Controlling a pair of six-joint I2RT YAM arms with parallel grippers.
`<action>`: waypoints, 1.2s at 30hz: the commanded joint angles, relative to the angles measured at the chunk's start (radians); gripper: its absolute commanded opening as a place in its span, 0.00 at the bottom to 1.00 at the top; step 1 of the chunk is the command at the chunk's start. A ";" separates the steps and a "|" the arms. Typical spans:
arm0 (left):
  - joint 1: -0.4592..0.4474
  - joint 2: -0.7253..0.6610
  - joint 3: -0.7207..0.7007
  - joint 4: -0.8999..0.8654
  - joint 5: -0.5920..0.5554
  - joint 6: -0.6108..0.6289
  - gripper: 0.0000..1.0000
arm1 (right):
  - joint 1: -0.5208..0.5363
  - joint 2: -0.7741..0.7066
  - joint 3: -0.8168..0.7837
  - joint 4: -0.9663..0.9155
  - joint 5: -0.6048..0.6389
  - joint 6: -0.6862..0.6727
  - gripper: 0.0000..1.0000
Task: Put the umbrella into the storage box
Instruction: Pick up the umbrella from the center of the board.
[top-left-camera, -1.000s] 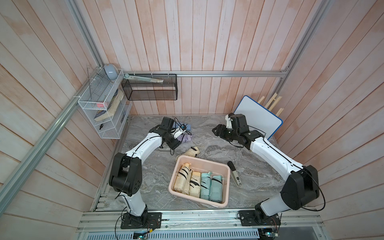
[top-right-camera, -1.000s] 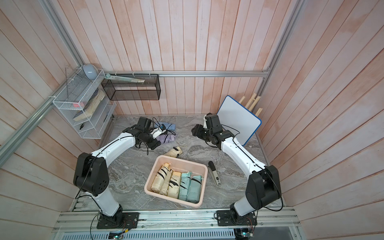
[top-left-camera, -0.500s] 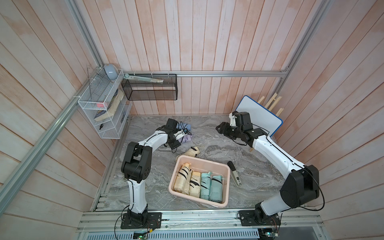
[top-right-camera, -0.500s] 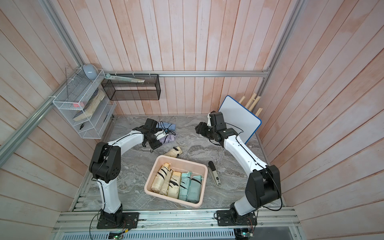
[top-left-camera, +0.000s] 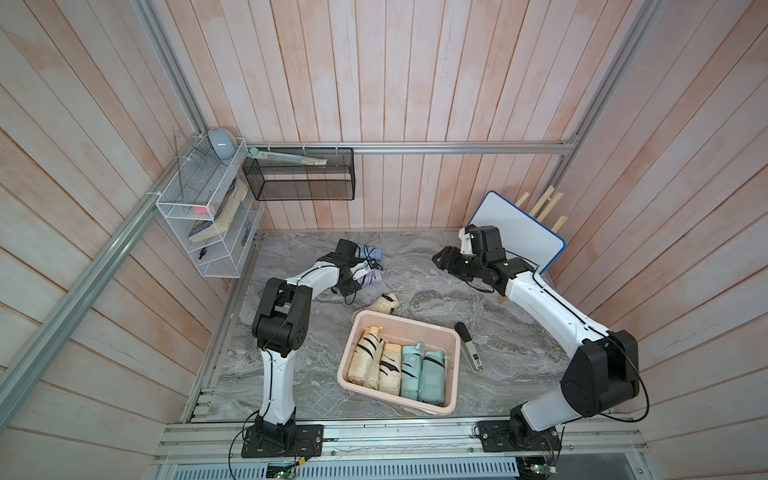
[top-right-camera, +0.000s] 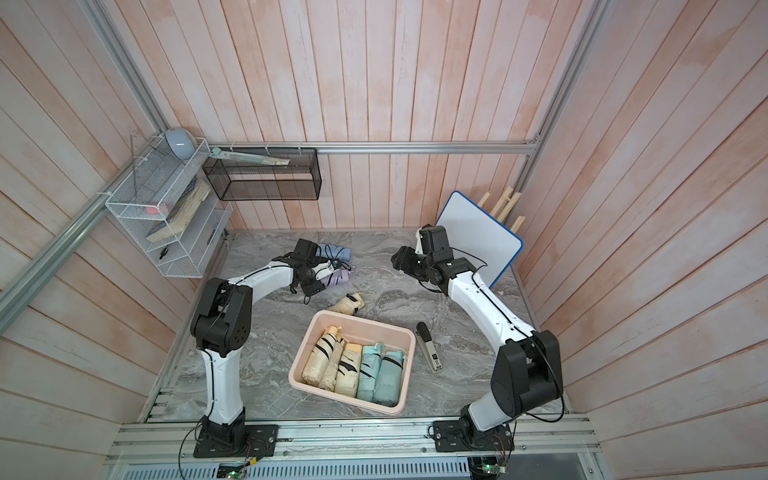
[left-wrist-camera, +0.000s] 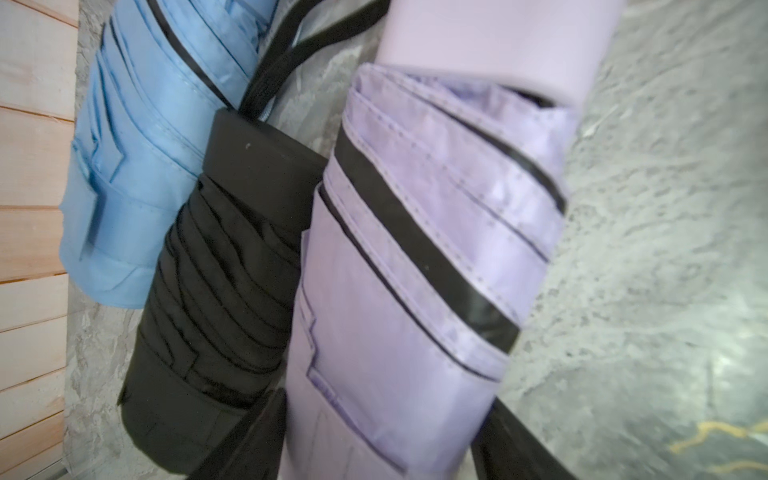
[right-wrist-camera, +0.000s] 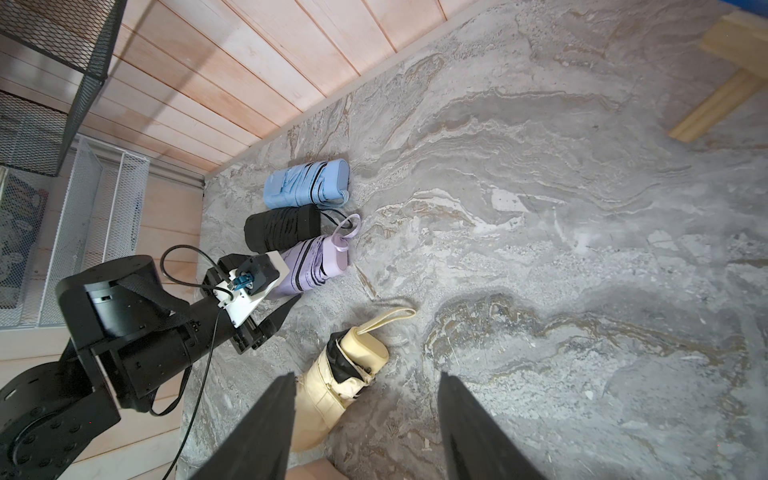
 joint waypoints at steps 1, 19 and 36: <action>0.004 0.033 0.013 -0.012 0.016 0.006 0.68 | -0.005 -0.024 -0.025 0.010 -0.015 0.010 0.60; 0.005 -0.064 -0.125 0.043 -0.026 -0.077 0.13 | -0.005 -0.057 -0.068 0.052 -0.029 0.037 0.60; -0.017 -0.472 -0.313 0.160 -0.031 -0.380 0.00 | 0.089 -0.080 -0.061 0.196 -0.077 0.248 0.61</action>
